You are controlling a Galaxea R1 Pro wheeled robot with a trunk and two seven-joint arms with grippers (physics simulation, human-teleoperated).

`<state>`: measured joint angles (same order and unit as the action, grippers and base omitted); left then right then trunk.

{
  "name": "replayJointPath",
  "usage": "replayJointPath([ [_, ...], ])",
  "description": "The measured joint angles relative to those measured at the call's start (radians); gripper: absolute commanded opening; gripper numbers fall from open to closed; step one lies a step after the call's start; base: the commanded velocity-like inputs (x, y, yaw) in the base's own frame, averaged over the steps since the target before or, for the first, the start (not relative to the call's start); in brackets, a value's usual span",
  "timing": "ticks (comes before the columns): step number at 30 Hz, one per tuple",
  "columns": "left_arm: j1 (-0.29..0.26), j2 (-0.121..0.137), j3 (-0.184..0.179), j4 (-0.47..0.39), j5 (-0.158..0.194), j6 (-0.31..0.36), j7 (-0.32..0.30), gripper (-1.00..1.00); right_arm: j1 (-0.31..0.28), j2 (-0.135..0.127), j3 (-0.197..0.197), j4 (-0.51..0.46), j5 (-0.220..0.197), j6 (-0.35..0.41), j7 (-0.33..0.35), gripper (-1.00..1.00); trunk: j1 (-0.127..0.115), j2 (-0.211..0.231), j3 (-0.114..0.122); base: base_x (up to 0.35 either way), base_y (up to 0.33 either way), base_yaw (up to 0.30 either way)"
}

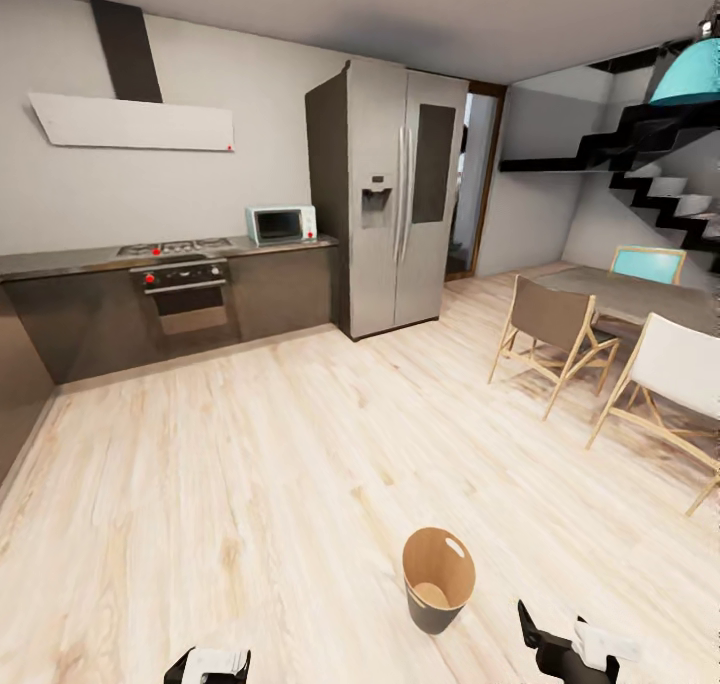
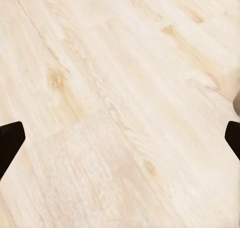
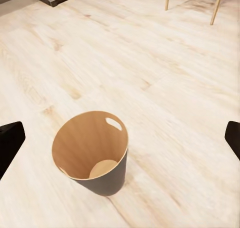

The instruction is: Put the three can of soda from the living room inside the tash can in the kitchen.

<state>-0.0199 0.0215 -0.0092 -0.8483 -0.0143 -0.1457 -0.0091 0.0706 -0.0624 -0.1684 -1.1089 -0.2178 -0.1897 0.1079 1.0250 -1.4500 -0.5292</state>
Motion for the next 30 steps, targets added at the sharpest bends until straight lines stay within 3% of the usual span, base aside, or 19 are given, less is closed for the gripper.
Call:
replayJointPath([
  [11,0.000,0.000,0.000,0.000,0.000,0.000,0.000,1.00,0.000,0.001,0.005,0.000,0.007,0.002,0.001,1.00,0.000,0.000,0.001,0.222,0.181,-0.026],
  [17,0.000,0.000,0.000,0.000,0.000,0.000,0.000,1.00,0.001,-0.002,0.032,0.000,0.013,0.003,0.000,1.00,0.000,0.000,0.001,0.252,0.202,-0.001],
  [27,0.000,0.000,0.000,0.015,0.001,0.000,0.000,1.00,0.001,-0.014,0.034,0.000,0.048,0.009,0.003,1.00,0.000,0.000,0.001,0.123,0.073,0.000],
  [30,0.000,0.000,0.000,0.037,0.003,0.000,0.000,1.00,0.000,-0.033,0.034,-0.003,0.051,0.026,0.009,1.00,0.000,0.000,0.001,0.014,0.007,0.000],
])
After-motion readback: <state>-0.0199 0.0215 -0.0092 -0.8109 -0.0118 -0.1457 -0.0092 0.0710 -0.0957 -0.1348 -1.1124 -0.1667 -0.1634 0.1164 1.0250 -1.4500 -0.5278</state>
